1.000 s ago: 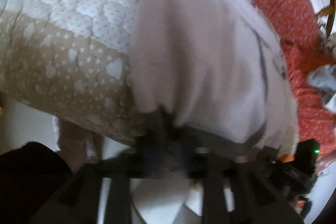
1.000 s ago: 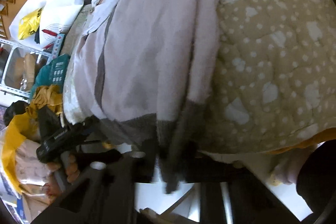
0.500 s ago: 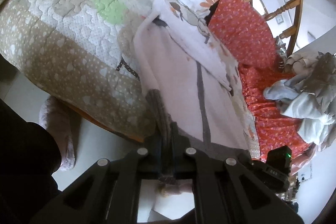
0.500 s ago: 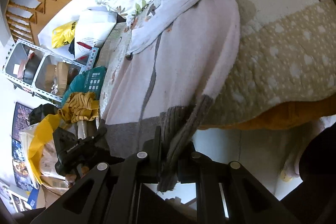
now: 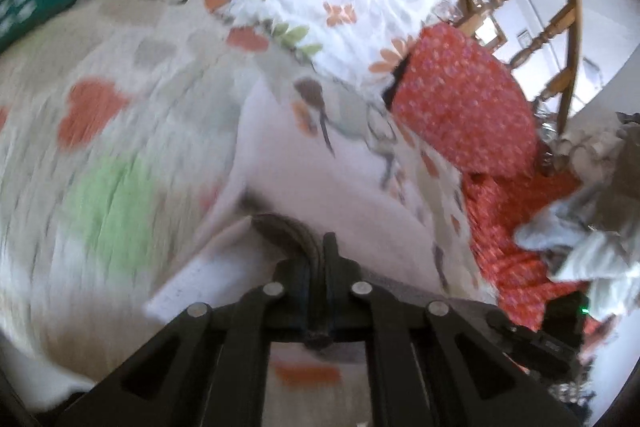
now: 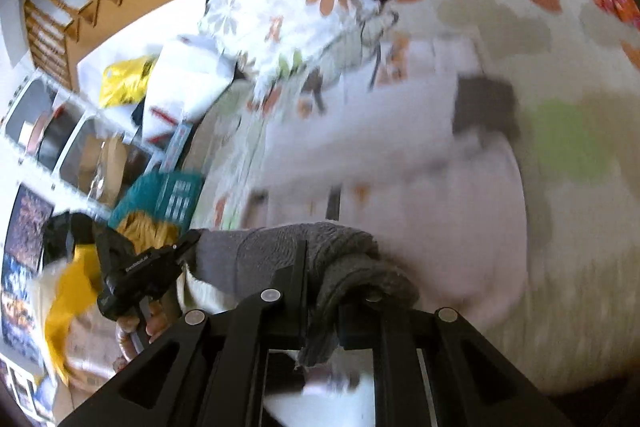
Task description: Fold small clothes
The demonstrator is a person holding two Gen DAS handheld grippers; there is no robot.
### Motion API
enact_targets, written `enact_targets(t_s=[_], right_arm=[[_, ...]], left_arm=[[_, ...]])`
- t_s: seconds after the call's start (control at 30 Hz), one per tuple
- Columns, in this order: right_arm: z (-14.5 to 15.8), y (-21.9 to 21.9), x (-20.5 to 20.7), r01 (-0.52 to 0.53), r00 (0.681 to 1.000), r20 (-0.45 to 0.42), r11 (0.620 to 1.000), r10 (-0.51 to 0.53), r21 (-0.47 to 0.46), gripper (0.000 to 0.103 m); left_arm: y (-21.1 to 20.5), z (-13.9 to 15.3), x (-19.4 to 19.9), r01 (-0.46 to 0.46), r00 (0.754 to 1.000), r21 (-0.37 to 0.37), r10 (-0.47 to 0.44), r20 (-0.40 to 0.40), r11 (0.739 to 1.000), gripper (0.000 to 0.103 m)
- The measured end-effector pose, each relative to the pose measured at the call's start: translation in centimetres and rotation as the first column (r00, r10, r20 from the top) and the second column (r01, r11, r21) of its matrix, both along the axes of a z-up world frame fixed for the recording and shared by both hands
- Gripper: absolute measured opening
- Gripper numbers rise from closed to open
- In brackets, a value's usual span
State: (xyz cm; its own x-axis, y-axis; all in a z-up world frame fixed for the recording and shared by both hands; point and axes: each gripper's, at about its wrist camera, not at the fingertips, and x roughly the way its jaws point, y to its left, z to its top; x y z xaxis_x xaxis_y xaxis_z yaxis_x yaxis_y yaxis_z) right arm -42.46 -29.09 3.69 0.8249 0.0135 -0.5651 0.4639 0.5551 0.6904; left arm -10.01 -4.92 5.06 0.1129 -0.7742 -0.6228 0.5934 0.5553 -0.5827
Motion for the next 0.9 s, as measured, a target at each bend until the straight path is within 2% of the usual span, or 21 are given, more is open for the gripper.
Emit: enact_targets(t_s=[0.07,0.13,0.2,0.3,0.4,0.5,0.6,0.63,0.7,0.73,0.77,0.8,0.87,0.9], right_arm=[[0.2,-2.5,2.7,0.026,1.000,-0.014,1.000,-0.026,0.004,0.011],[-0.3,-5.0,5.1,0.047,0.998,-0.038,0.999,-0.046,0.010,0.011],[-1.0,-7.0,7.0,0.066,0.995,-0.070,0.998,-0.065,0.013,0.011],[-2.4,-10.0,9.2,0.078,0.989,-0.128,0.997,-0.076,0.014,0.011],[-3.9,-12.2,10.3,0.092,0.985,-0.149,0.996,-0.088,0.019,0.011],[-6.0,-14.9,10.7,0.114,0.985,-0.141,0.988,-0.100,0.099,0.013],[-7.2,-17.1,11.4,0.116,0.988,-0.124,0.979,-0.096,0.165,0.014],[-7.3,-17.6,11.6,0.118,0.988,-0.115,0.978,-0.098,0.173,0.015],[-7.0,-18.2,11.9,0.109,0.991,-0.091,0.978,-0.094,0.176,0.019],[-6.7,-18.3,12.0,0.102,0.993,-0.076,0.980,-0.090,0.173,0.025],[-6.4,-18.4,12.1,0.096,0.994,-0.061,0.981,-0.087,0.167,0.032],[-6.1,-18.4,12.2,0.092,0.995,-0.046,0.983,-0.086,0.161,0.035],[-5.4,-18.4,12.0,0.104,0.995,-0.024,0.984,-0.101,0.146,0.055],[-5.0,-18.5,11.6,0.129,0.992,-0.017,0.983,-0.128,0.127,0.061]], left_arm=[[-3.1,0.0,2.1,-0.023,1.000,0.018,0.023,0.019,1.000,0.004],[-5.9,-0.9,4.3,-0.040,0.999,0.034,0.040,0.002,0.999,0.004],[-7.6,-2.1,6.1,-0.058,0.998,0.059,0.059,-0.008,0.997,0.004],[-9.5,-4.1,8.4,-0.066,0.995,0.078,0.071,-0.065,0.995,0.004],[-11.6,-5.0,9.6,-0.071,0.996,0.108,0.076,-0.051,0.992,0.004],[-13.1,-5.9,10.4,-0.086,0.996,0.137,0.089,-0.016,0.987,0.004],[-14.2,-6.7,11.4,-0.097,0.994,0.151,0.103,-0.035,0.984,0.007],[-14.6,-6.8,11.7,-0.098,0.994,0.156,0.105,-0.037,0.983,0.012],[-14.8,-6.4,11.9,-0.120,0.992,0.153,0.124,-0.017,0.981,0.038],[-14.7,-5.9,12.0,-0.147,0.989,0.136,0.148,0.004,0.980,0.055],[-14.5,-5.5,12.0,-0.166,0.986,0.119,0.166,0.016,0.979,0.064],[-14.2,-5.1,11.9,-0.181,0.984,0.102,0.179,0.021,0.978,0.066],[-13.9,-4.4,11.7,-0.172,0.985,0.080,0.171,0.019,0.982,0.068],[-13.9,-4.1,11.4,-0.159,0.987,0.080,0.158,0.025,0.984,0.068]])
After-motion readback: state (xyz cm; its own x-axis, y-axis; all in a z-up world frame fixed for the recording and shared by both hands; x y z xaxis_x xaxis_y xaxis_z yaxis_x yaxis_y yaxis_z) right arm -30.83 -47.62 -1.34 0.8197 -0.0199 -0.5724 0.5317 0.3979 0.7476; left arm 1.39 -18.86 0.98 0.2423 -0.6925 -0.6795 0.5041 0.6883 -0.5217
